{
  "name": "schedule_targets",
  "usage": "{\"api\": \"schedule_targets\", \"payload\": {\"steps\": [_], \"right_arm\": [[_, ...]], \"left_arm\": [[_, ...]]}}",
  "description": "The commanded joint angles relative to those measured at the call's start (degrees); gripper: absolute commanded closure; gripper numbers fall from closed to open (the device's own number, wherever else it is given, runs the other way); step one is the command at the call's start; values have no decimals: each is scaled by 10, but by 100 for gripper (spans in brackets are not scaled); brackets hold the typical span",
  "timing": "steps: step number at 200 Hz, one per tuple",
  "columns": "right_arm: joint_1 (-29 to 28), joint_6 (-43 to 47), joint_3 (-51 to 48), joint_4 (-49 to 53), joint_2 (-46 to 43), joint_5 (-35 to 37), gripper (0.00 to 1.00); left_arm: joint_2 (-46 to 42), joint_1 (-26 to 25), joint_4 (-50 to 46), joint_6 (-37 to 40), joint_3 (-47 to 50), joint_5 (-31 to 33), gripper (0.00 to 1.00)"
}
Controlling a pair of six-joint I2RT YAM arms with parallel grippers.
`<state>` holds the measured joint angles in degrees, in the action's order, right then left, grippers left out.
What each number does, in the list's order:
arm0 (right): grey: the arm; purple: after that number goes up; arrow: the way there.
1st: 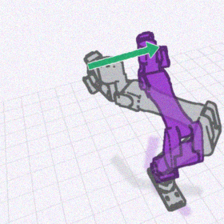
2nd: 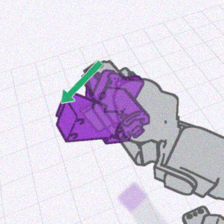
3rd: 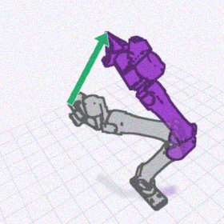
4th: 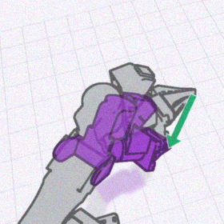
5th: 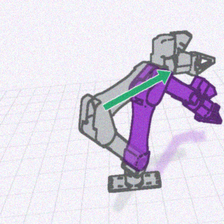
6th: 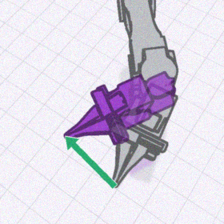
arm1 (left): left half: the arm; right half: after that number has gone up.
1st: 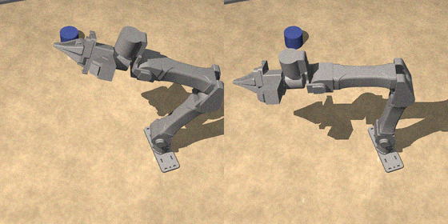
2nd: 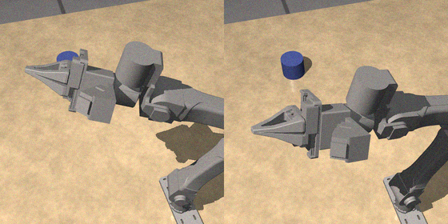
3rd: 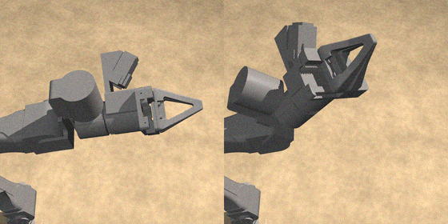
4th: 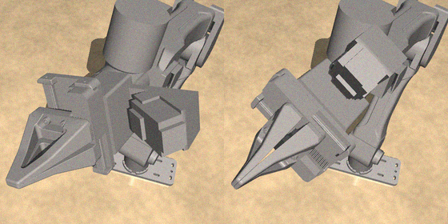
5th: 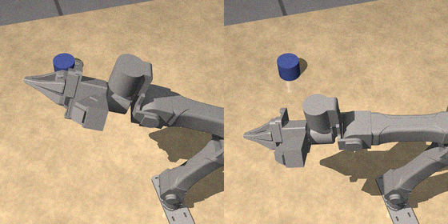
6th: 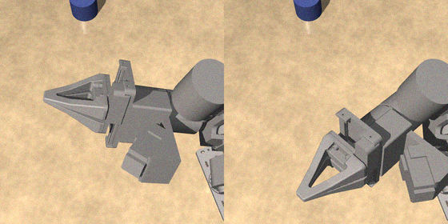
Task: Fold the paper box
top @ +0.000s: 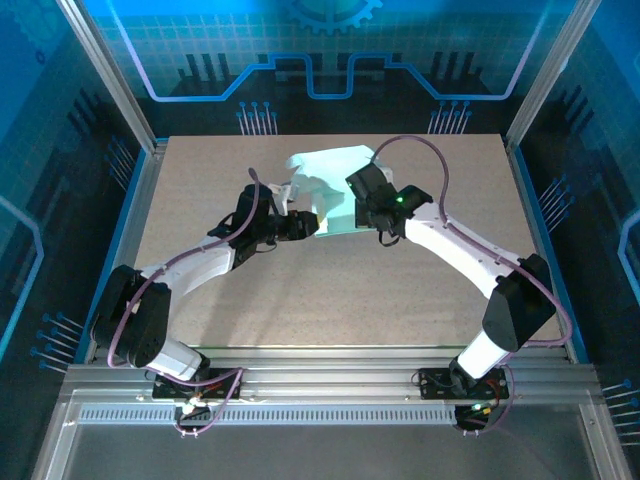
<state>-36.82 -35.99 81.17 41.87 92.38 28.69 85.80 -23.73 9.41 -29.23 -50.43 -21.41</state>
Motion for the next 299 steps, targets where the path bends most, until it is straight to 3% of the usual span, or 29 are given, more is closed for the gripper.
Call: {"api": "schedule_targets", "payload": {"steps": [1,49,117,155,212,274,299], "right_arm": [[-19,-20,4,-40,-18,-25,100],[-23,-18,-4,-55,-31,-33,100],[-5,-20,-27,-73,-50,-50,100],[9,-18,-43,-81,-61,-65,100],[8,-28,-50,-112,-68,-107,100],[-31,-31,-34,-102,-53,-48,100],[-34,-33,-34,-101,-53,-42,100]], "left_arm": [[-7,-11,-17,26,-12,35,66],[-6,-15,-18,30,-13,45,71],[-25,-18,-26,42,-3,68,64],[-27,-18,-27,38,-5,66,72],[-19,-21,-22,40,-8,85,72],[-24,-31,-81,39,-30,177,83],[-28,-33,-91,42,-33,184,84]]}}
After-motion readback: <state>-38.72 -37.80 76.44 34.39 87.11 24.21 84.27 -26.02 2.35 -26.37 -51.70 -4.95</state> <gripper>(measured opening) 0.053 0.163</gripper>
